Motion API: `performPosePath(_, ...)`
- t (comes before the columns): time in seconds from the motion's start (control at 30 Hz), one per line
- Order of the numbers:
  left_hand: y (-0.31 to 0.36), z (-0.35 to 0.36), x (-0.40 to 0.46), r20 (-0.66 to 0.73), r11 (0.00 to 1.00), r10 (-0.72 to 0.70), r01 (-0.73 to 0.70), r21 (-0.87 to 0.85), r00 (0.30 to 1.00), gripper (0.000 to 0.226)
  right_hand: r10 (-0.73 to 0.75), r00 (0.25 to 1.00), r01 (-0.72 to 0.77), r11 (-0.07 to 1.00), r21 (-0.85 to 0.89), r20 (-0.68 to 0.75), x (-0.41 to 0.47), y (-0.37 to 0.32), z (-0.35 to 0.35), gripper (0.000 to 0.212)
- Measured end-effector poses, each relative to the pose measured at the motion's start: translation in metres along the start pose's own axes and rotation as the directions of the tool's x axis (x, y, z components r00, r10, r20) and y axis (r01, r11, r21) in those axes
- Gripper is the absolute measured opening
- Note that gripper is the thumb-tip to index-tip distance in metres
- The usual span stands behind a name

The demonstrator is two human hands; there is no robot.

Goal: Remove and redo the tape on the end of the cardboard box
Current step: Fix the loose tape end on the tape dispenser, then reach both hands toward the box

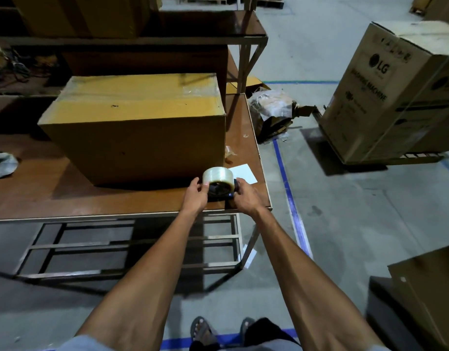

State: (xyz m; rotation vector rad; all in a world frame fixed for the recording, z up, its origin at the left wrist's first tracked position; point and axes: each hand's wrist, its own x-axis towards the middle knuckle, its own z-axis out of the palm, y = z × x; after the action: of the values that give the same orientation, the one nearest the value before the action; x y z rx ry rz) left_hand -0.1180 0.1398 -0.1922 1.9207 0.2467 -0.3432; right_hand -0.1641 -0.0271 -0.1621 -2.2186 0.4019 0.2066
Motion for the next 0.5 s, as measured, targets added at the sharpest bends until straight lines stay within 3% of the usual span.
performPosePath(0.13, 0.018, -0.012, -0.001, -0.109, 0.996, 0.062, -0.055, 0.071, 0.992, 0.071, -0.136, 0.982, 0.141, 0.990, 0.029, -0.128, -0.011, -0.037, -0.016, 0.061)
performPosePath(0.3, 0.055, -0.050, -0.019, -0.221, 0.989, 0.144, -0.131, 0.074, 0.965, 0.081, -0.359, 0.917, 0.361, 0.932, -0.023, -0.171, -0.015, -0.093, -0.039, 0.072)
performPosePath(0.5, 0.080, -0.116, -0.040, -0.361, 0.987, 0.154, -0.124, 0.105, 0.920, 0.083, -0.493, 0.849, 0.444, 0.860, -0.249, -0.188, -0.008, -0.144, -0.033, 0.075)
